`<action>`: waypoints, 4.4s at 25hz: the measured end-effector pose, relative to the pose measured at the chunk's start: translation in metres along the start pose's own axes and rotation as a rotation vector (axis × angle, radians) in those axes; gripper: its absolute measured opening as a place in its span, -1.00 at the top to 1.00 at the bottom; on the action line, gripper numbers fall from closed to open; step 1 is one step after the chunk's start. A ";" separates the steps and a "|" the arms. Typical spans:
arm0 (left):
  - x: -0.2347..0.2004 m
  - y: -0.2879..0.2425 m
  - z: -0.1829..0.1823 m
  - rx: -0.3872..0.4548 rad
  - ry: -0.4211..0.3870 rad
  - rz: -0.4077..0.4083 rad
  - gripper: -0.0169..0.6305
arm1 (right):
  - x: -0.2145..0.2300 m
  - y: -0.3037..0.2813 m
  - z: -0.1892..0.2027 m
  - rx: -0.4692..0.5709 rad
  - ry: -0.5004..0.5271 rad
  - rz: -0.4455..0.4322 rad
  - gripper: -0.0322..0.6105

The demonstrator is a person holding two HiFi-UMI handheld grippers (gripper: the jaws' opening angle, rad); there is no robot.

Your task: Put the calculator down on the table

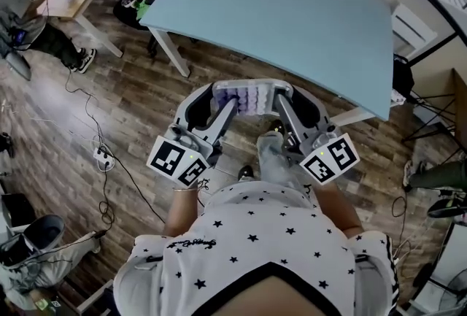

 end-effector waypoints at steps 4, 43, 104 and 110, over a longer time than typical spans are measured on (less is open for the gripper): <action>-0.024 -0.015 -0.003 0.009 -0.022 -0.033 0.35 | 0.019 -0.030 0.004 0.002 -0.012 -0.038 0.63; -0.121 -0.348 0.086 -0.136 0.072 0.136 0.34 | 0.325 -0.107 -0.029 -0.003 -0.035 0.215 0.63; -0.193 -0.405 0.278 -0.626 0.318 0.202 0.30 | 0.422 -0.079 0.125 -0.325 -0.295 0.722 0.58; -0.192 -0.405 0.285 -0.670 0.294 0.196 0.30 | 0.426 -0.075 0.135 -0.356 -0.305 0.727 0.57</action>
Point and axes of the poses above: the fingertips, and each gripper's own axes: y backward along the fingers, x to its right, z out of its underside, the point moved 6 cm from there along y, backward along the fingers, and after that the axes turned 8 degrees about x, right-handed, at the moved point
